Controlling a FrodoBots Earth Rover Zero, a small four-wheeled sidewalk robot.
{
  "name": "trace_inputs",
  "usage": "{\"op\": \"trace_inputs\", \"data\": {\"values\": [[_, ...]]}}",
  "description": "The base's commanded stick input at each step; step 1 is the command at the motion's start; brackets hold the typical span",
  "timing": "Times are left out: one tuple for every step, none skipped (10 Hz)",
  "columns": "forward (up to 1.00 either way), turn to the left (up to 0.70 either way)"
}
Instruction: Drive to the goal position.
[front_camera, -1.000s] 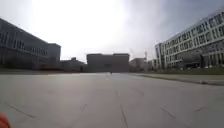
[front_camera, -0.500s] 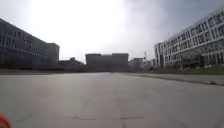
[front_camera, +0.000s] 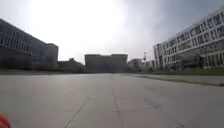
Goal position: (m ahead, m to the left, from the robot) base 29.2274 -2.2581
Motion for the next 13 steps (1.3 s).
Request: {"op": "trace_inputs", "data": {"values": [[1.00,0.19],[1.00,0.36],[1.00,0.18],[1.00,0.00],[1.00,0.00],[1.00,0.00],[1.00,0.00],[1.00,0.00],[1.00,0.00],[1.00,0.00],[1.00,0.00],[1.00,0.00],[1.00,0.00]]}}
